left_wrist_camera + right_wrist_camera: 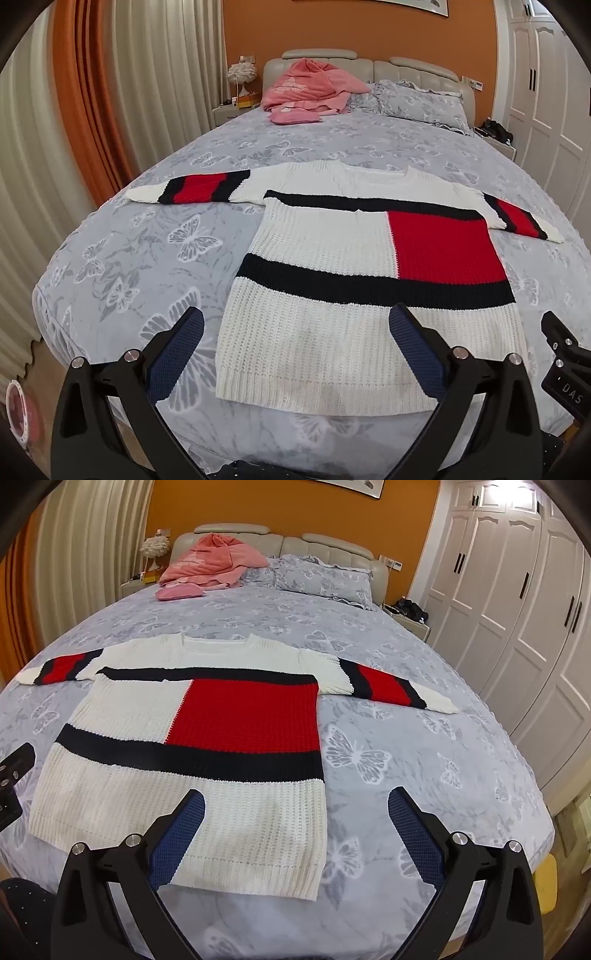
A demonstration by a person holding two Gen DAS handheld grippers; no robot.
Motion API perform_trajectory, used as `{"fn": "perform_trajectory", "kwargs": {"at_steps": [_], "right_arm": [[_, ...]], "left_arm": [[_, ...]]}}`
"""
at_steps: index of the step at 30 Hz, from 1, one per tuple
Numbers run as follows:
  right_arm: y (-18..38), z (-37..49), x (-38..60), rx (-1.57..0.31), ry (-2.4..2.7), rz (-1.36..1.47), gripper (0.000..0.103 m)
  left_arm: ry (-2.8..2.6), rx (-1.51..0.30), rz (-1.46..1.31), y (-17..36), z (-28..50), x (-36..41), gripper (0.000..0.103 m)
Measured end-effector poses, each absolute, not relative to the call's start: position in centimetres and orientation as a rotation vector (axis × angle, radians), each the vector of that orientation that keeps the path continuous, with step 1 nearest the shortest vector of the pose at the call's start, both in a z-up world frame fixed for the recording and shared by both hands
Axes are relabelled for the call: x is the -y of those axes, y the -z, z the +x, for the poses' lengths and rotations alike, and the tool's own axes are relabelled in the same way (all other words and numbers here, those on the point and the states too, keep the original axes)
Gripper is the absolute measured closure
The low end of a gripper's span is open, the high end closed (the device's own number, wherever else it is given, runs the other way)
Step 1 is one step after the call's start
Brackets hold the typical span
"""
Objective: Fold small clothes
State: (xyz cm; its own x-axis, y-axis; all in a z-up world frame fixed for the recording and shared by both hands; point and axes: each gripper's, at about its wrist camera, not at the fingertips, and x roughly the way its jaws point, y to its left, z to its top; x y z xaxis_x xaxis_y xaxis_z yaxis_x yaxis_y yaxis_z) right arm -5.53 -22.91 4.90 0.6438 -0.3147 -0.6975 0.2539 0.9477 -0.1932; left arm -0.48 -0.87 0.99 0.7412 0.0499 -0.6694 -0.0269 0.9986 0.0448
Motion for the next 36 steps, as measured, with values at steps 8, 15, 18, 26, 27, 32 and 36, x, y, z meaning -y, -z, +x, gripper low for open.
{"fn": "perform_trajectory", "kwargs": {"at_steps": [8, 15, 18, 26, 27, 32, 36], "right_arm": [[-5.1, -5.8, 23.3, -0.809, 0.326, -0.072, 0.005], [-5.0, -5.6, 23.6, -0.811, 0.331, -0.078, 0.005], [-4.9, -5.5, 23.5, -0.81, 0.334, -0.089, 0.005], [-4.9, -5.4, 23.5, -0.809, 0.333, -0.09, 0.005], [-4.9, -5.4, 23.5, -0.809, 0.333, -0.09, 0.005], [-4.8, -5.4, 23.5, -0.815, 0.334, -0.091, 0.005], [-4.7, -5.1, 23.6, -0.829, 0.335, -0.098, 0.005]], "left_arm": [[-0.06, -0.747, 0.032, -1.4, -0.6, 1.0, 0.005], [-0.071, -0.766, 0.034, -1.5, -0.4, 1.1, 0.005], [-0.074, -0.763, 0.048, -1.6, -0.3, 1.2, 0.005], [-0.083, -0.769, 0.061, -2.1, -0.4, 1.7, 0.005], [-0.083, -0.77, 0.062, -2.1, -0.4, 1.8, 0.005], [-0.085, -0.778, 0.076, -2.0, -0.4, 2.1, 0.005], [-0.088, -0.789, 0.09, -1.8, -0.2, 2.4, 0.005]]}}
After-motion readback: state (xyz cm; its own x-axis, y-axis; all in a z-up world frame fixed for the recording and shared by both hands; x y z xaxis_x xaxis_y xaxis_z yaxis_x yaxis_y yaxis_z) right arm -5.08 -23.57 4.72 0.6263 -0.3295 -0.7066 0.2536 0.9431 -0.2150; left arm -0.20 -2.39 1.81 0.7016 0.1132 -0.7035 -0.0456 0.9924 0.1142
